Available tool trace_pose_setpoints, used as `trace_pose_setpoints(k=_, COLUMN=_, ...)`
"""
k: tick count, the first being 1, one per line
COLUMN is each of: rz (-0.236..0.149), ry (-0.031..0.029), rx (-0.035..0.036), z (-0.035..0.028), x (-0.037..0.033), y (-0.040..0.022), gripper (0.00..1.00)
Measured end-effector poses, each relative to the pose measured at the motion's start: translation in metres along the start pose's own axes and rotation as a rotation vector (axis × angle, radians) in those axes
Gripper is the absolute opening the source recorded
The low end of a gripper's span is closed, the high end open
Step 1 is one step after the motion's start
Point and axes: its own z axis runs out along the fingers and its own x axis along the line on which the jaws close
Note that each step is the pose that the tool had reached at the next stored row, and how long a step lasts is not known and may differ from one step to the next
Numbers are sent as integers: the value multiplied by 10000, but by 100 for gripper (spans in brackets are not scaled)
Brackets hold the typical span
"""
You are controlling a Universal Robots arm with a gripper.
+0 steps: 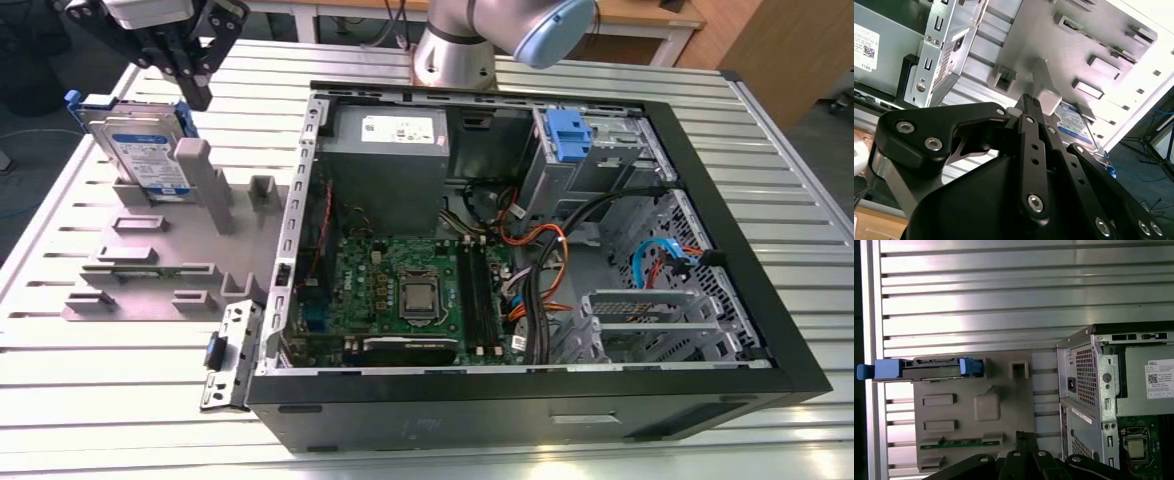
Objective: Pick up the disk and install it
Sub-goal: 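Reach for the disk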
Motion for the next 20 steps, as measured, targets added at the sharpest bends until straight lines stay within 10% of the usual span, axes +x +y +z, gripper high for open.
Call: trace_pose_setpoints(k=20, rz=0, ry=0, rx=0, z=-1, x=98, y=-8, gripper=11)
